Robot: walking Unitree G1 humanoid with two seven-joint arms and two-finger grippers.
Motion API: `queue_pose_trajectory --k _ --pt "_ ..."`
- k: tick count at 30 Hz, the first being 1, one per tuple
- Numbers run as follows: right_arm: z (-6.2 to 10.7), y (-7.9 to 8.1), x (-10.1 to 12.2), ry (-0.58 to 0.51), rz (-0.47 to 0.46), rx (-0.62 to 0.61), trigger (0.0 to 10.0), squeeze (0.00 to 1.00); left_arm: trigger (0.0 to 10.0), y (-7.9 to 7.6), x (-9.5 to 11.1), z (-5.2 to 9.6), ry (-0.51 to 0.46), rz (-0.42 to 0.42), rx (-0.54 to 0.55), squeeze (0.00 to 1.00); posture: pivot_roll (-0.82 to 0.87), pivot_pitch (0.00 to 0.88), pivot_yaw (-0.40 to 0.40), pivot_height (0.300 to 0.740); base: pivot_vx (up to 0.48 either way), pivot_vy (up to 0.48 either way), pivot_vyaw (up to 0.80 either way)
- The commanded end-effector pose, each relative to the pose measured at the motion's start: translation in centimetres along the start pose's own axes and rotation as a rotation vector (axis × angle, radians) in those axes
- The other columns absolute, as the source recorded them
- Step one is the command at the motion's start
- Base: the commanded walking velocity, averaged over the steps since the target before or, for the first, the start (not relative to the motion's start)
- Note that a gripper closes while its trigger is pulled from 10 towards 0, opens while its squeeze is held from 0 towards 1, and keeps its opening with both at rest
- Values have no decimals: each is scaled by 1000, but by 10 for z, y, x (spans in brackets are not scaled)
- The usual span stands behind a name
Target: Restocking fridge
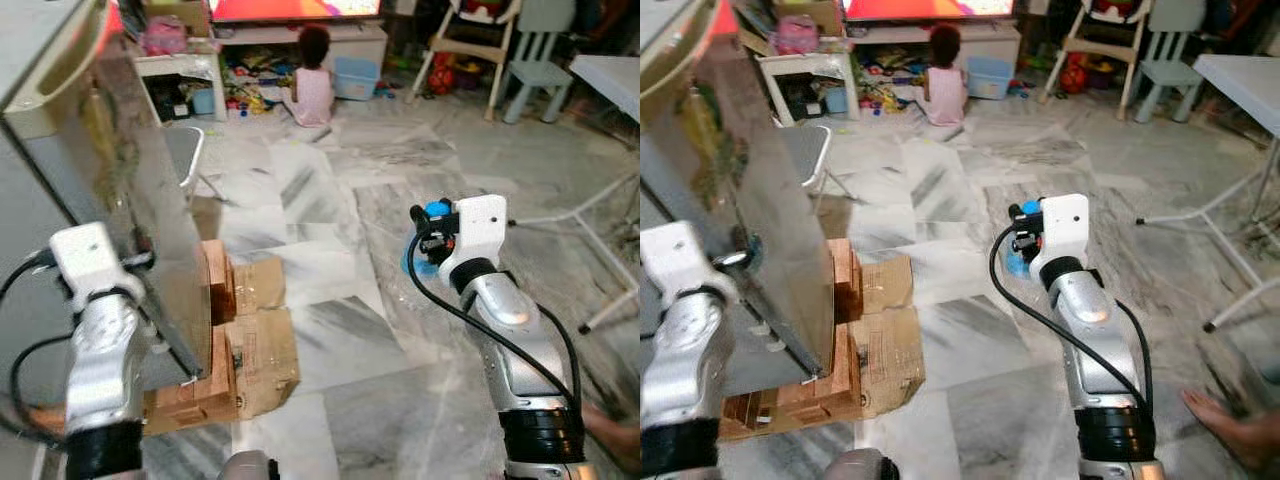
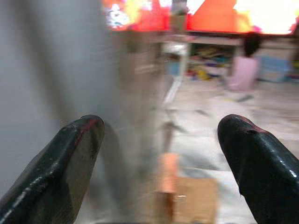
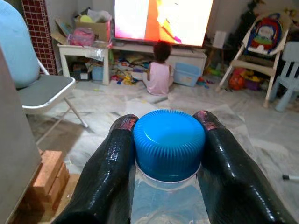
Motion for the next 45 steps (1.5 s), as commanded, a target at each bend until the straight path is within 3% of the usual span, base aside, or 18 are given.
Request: queue_pose_trajectory --k 1,3,6,9,12,15,21,24,28,29,32,36,42,45 --pt "3 4 15 -46 -15 25 10000 0 10000 -2 1 -9 -5 24 1 0 -2 0 -16 740 0 0 0" --pt "6 9 15 -41 -17 44 10000 0 10000 -11 6 -19 -19 49 -12 0 -12 2 -11 740 0 0 0" --pt "7 9 15 -39 -17 44 10000 0 10000 -13 7 -22 -24 39 0 0 -14 4 -10 740 0 0 0" --pt "10 8 14 -32 -20 39 10000 0 10000 2 11 -29 -36 8 98 0 -26 9 -1 740 0 0 0" --pt "13 7 13 -25 -21 38 10000 0 10000 12 15 -31 -52 23 126 0 -26 12 1 740 0 0 0" --pt "17 7 9 -8 -24 43 10000 0 10000 12 16 -24 -62 26 88 0 -20 15 2 740 0 0 0" --pt "18 17 5 8 -34 95 10000 0 10000 23 -12 17 -5 4 34 0 -5 26 -6 740 0 0 0" --pt "19 20 3 15 -37 113 10000 0 10000 31 -19 28 11 -21 48 0 1 29 -10 740 0 0 0" --pt "17 21 3 22 -38 121 10000 0 10000 44 -20 20 14 -24 100 0 4 31 -16 740 0 0 0" --pt "15 21 4 19 -38 123 10000 0 10000 38 -10 8 -10 7 91 0 11 32 -33 740 0 0 0" --pt "13 21 7 14 -43 124 10000 0 10000 30 -3 -4 -28 1 74 0 9 30 -34 740 0 0 0" --pt "11 21 14 -5 -35 128 10000 0 10000 5 13 -33 -47 34 -4 0 -15 27 -22 740 0 0 0" --pt "13 10 6 26 -31 82 10000 0 10000 -17 13 -36 -21 69 -99 0 -15 24 -10 740 0 0 0" --pt "11 11 4 30 -39 81 10000 0 10000 -42 1 -32 24 59 -243 0 -8 17 -11 740 0 0 0"
Point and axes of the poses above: a point about 5 cm out from each wrist's last joint towards the gripper, its own z axis pointing back from the gripper into the wrist, its own x axis along the axis of the wrist's last joint, y = z × x, the point moved 5 cm from there along -z, pointing out of the wrist towards the gripper, and after that the axes turned 9 degrees about z, right-handed, at the moved point
